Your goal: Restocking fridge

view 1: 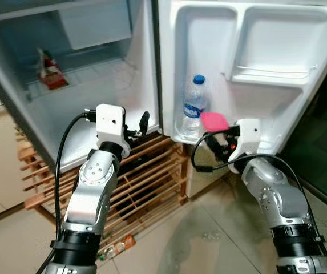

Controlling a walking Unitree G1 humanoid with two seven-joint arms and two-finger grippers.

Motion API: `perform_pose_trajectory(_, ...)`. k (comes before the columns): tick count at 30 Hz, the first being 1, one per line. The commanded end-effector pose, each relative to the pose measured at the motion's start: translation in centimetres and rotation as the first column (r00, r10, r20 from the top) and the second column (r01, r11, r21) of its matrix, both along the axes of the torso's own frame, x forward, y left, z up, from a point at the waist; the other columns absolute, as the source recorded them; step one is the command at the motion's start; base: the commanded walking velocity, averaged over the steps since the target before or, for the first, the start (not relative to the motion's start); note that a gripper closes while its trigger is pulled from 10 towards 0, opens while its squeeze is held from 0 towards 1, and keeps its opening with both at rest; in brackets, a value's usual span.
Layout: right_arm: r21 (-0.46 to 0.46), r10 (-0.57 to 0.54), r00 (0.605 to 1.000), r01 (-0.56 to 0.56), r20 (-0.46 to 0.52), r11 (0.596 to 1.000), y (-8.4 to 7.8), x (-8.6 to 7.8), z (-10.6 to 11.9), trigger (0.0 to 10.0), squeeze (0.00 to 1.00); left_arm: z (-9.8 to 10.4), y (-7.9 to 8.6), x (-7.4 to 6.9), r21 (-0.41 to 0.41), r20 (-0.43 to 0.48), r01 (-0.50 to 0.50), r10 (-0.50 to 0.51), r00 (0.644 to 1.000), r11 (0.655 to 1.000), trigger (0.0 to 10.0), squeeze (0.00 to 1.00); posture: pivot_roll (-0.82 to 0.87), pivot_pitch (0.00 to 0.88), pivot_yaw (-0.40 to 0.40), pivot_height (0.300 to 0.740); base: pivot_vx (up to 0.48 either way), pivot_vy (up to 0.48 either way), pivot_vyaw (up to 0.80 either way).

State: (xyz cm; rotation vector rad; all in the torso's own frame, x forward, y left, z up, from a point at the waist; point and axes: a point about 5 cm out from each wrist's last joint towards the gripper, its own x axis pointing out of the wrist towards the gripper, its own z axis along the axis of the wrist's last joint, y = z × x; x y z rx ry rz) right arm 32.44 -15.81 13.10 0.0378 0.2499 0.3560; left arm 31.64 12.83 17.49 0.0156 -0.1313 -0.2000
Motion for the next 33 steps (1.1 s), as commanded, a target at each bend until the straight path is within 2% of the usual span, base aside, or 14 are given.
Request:
perform_pose_trajectory(1, -0.065, 0.023, 1.000, -0.023, -0.005, 0.998, -0.5, 0.3, -0.2, 0.0, 0.00, 0.1, 0.3, -0.1, -0.002, -0.004, 0.001, -0.001, 1.000, 1.000, 10.0, 0.00, -0.14, 0.000, 0.067, 0.740, 0.000, 0.000, 0.00)
perform_pose_trajectory(4, -0.160, 0.054, 0.998, -0.047, 0.044, 0.986, -0.9, 0.9, 0.3, 0.0, 0.00, 0.0, 0.5, -0.2, -0.005, -0.008, -0.005, 0.005, 1.000, 1.000, 10.0, 0.00, -0.13, 0.000, 0.062, 0.740, 0.000, 0.000, 0.00)
perform_pose_trajectory(8, -0.223, 0.078, 0.994, -0.060, 0.074, 0.973, -1.0, 1.1, 0.5, 0.0, 0.00, 0.0, 0.6, -0.3, -0.006, -0.008, -0.006, 0.006, 1.000, 1.000, 10.0, 0.00, -0.13, 0.000, 0.056, 0.740, 0.000, 0.000, 0.00)
perform_pose_trajectory(9, -0.346, 0.142, 0.984, -0.096, 0.110, 0.933, -1.6, 1.4, 0.9, 0.0, 0.00, 0.0, 0.6, -0.3, -0.007, -0.009, -0.010, 0.010, 1.000, 1.000, 10.0, 0.00, -0.12, 0.000, 0.051, 0.740, 0.000, 0.000, 0.00)
perform_pose_trajectory(11, -0.397, 0.174, 0.978, -0.115, 0.115, 0.911, -2.0, 1.5, 0.9, 0.0, 0.00, 0.0, 0.6, -0.3, -0.006, -0.010, -0.012, 0.012, 1.000, 1.000, 10.0, 0.00, -0.13, 0.000, 0.047, 0.740, 0.000, 0.000, 0.00)
perform_pose_trajectory(13, -0.507, 0.200, 0.972, -0.112, 0.123, 0.855, -3.5, 1.8, 0.9, 0.0, 0.00, -0.2, 0.5, -0.3, -0.003, -0.016, -0.020, 0.020, 1.000, 1.000, 10.0, 0.00, -0.12, 0.000, 0.040, 0.740, 0.000, 0.000, 0.00)
perform_pose_trajectory(14, -0.529, 0.207, 0.969, -0.108, 0.132, 0.842, -3.9, 1.9, 1.0, 0.0, 0.00, -0.2, 0.5, -0.3, -0.004, -0.018, -0.022, 0.022, 1.000, 1.000, 10.0, 0.00, -0.13, 0.000, 0.041, 0.740, 0.000, 0.000, 0.00)
perform_pose_trajectory(18, -0.563, 0.213, 0.965, -0.093, 0.151, 0.821, -4.7, 2.4, 1.4, 0.0, 0.00, -0.3, 0.5, -0.4, -0.010, -0.023, -0.017, 0.017, 1.000, 1.000, 10.0, 0.00, -0.13, 0.000, 0.044, 0.740, 0.000, 0.000, 0.00)
perform_pose_trajectory(20, -0.598, 0.244, 0.956, -0.101, 0.163, 0.795, -4.8, 2.6, 1.7, 0.0, 0.00, -0.1, 0.1, -0.6, -0.016, -0.006, 0.009, -0.009, 1.000, 1.000, 10.0, 0.00, -0.12, 0.000, 0.056, 0.740, 0.384, -0.124, 0.00)
perform_pose_trajectory(21, -0.598, 0.244, 0.956, -0.101, 0.163, 0.795, -4.8, 2.6, 1.7, 0.0, 0.00, -0.1, 0.1, -0.6, -0.016, -0.006, 0.009, -0.009, 1.000, 1.000, 10.0, 0.00, -0.12, 0.000, 0.056, 0.740, 0.409, -0.247, 0.00)
perform_pose_trajectory(25, -0.643, 0.311, 0.936, -0.137, 0.165, 0.754, -4.7, 2.8, 1.9, 0.0, 0.00, 0.0, 0.0, -0.8, -0.012, 0.003, 0.021, -0.021, 1.000, 1.000, 10.0, 0.00, -0.12, 0.000, 0.069, 0.740, 0.421, -0.062, 0.00)
perform_pose_trajectory(28, -0.649, 0.330, 0.930, -0.151, 0.162, 0.745, -4.7, 2.8, 1.9, 0.0, 0.00, 0.0, 0.0, -0.8, -0.013, 0.002, 0.020, -0.020, 1.000, 1.000, 10.0, 0.00, -0.12, 0.000, 0.070, 0.740, 0.430, 0.000, 0.00)
perform_pose_trajectory(33, -0.685, 0.407, 0.901, -0.203, 0.149, 0.699, -4.6, 2.9, 1.8, 0.0, 0.00, -0.1, 0.2, -0.8, -0.011, -0.010, 0.001, -0.001, 1.000, 1.000, 10.0, 0.00, -0.12, 0.000, 0.074, 0.740, 0.395, 0.000, 0.00)
